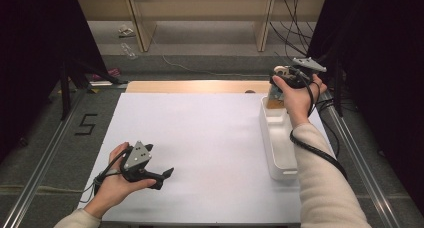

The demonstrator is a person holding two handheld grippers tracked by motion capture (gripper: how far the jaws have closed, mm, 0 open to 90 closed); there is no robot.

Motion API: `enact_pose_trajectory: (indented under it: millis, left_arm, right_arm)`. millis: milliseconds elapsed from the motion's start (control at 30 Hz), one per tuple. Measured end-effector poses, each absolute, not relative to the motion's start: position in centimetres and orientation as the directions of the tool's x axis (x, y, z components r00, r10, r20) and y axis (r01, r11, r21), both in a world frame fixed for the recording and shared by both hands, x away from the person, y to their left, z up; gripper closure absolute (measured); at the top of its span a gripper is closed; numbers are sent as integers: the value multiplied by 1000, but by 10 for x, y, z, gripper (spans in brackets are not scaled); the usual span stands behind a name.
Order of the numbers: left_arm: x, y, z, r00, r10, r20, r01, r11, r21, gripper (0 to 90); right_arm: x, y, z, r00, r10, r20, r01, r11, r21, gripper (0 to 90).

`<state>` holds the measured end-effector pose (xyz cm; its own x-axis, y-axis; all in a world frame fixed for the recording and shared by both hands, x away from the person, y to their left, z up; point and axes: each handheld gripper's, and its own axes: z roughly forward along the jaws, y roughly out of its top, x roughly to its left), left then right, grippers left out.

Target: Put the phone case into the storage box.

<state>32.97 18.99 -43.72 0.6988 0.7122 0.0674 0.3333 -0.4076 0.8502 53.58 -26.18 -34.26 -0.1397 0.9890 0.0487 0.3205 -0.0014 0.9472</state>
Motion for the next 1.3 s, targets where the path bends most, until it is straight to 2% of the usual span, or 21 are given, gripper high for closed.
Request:
enact_pose_trajectory:
  millis: [1300]
  left_arm:
    - [330, 190, -437, 700, 711, 65, 335, -408, 850, 0]
  right_arm:
    - [544, -257, -342, -152, 988, 35, 318, 15, 948, 125]
